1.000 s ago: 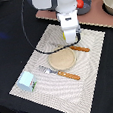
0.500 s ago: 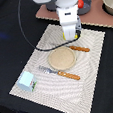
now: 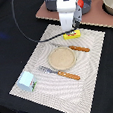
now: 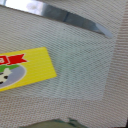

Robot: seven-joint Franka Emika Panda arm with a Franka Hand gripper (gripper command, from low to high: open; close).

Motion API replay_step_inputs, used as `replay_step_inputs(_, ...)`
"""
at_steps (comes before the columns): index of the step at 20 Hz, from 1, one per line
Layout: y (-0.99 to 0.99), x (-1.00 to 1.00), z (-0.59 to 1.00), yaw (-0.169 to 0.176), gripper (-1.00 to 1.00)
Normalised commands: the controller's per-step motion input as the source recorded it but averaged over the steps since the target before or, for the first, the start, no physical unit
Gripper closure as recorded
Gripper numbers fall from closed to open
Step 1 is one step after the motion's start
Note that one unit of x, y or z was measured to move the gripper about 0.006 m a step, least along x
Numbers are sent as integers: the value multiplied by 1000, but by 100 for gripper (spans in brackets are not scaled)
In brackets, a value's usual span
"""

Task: Interact with the objects in diverse but meaningful ways.

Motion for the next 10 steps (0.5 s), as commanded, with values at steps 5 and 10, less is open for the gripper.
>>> replay_step_inputs(5,-136,-213,198,-65,-100)
replay_step_inputs(10,-374,-191,222,-34,-100)
